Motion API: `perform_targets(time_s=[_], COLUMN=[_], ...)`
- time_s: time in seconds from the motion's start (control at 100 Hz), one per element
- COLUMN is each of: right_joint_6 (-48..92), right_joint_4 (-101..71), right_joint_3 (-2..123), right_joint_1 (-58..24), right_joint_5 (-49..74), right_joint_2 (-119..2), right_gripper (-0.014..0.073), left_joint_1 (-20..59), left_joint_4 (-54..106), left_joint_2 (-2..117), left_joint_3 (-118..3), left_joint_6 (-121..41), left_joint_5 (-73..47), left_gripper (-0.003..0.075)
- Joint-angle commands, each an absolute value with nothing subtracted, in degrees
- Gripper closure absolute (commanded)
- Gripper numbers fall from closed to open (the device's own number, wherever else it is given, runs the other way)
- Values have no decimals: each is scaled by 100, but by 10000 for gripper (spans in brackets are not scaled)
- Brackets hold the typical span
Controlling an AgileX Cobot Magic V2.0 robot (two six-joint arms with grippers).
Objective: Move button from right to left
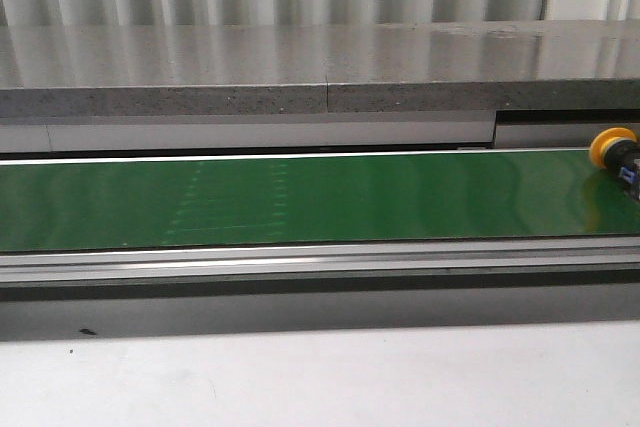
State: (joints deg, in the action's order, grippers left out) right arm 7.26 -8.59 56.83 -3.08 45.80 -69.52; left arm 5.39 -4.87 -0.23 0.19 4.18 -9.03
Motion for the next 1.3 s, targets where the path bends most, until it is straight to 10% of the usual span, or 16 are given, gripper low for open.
perform_targets(time_s=[0.0, 1.29], right_joint_6=[814, 818], right_joint_4=[-821, -815], right_joint_3=[5490, 2116], right_joint_1=[-375, -556], right_joint_5=[4010, 1945], right_joint_2=[-6467, -1243], right_gripper=[662, 662], left_joint_1=[546, 546], left_joint_4=[-444, -444], left_joint_2=[-183, -183], left_joint_3=[240, 240], left_joint_6=[448, 448], left_joint_5=[-464, -313], left_gripper=[741, 741])
